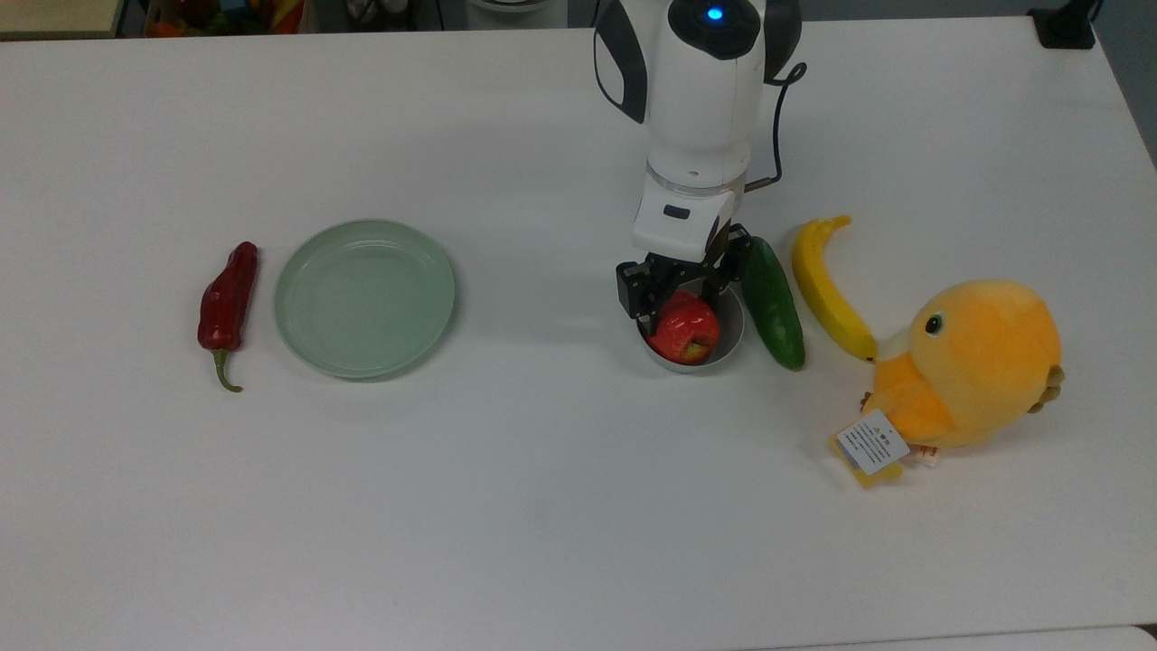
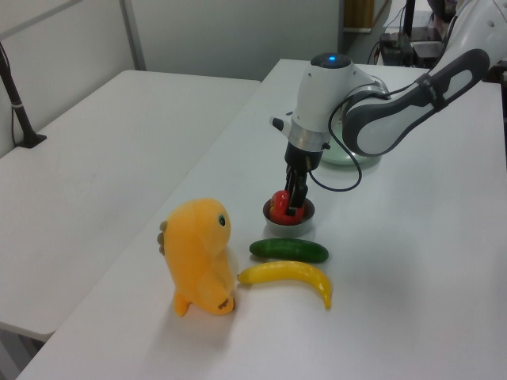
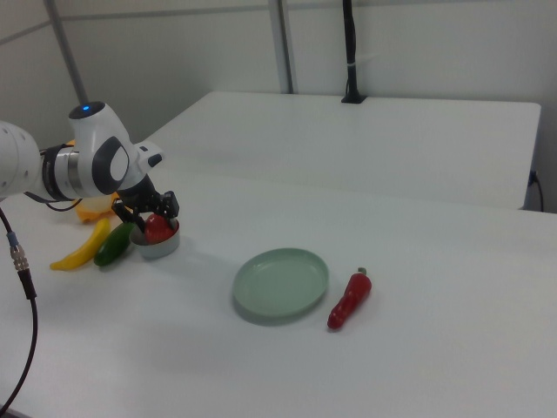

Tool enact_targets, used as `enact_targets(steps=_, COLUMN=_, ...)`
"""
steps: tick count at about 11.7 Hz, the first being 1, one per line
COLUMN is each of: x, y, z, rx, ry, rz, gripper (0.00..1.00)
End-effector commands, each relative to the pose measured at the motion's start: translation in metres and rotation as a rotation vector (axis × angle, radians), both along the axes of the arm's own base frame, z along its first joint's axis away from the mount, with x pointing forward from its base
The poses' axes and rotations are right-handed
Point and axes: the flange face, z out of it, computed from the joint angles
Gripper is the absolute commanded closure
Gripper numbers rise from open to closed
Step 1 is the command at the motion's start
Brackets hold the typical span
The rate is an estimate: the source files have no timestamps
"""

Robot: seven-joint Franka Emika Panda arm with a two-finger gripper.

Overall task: Red apple placed in the center of the desktop
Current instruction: 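Close the gripper around the red apple, then lift the red apple out of the bowl toward the plate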

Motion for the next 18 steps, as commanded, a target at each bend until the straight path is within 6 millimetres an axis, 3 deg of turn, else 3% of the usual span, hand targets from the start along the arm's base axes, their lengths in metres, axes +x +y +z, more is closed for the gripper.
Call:
enact_targets(steps=1, x=-0.004, y=0.011, z=0.030, rx=0.033, ry=-0.044, rz=-0.006, gripper=0.59)
enact_targets(steps=4, x=-0.021, y=0.010, z=0.074, rx=0.048, ry=-0.053, rz=-0.009, gripper=0.59)
enact_targets(steps=6, x=-0.036, y=-0.009, z=0.108, rx=0.032, ry=-0.005, rz=-0.034, gripper=0.59)
enact_targets(steps=8, x=-0.058, y=-0.026, z=0.121, rx=0.030, ry=0.017, rz=0.015, gripper=0.59)
enact_targets(steps=10, x=-0.075, y=-0.055, z=0.122, rx=-0.007, ry=0.072, rz=0.039, gripper=0.59)
enact_targets(steps=14, x=-0.073, y=-0.120, z=0.098, rx=-0.044, ry=0.128, rz=0.024, gripper=0.58)
enact_targets(steps=18, x=-0.061, y=-0.141, z=0.059, rx=-0.056, ry=0.182, rz=-0.005, gripper=0.58)
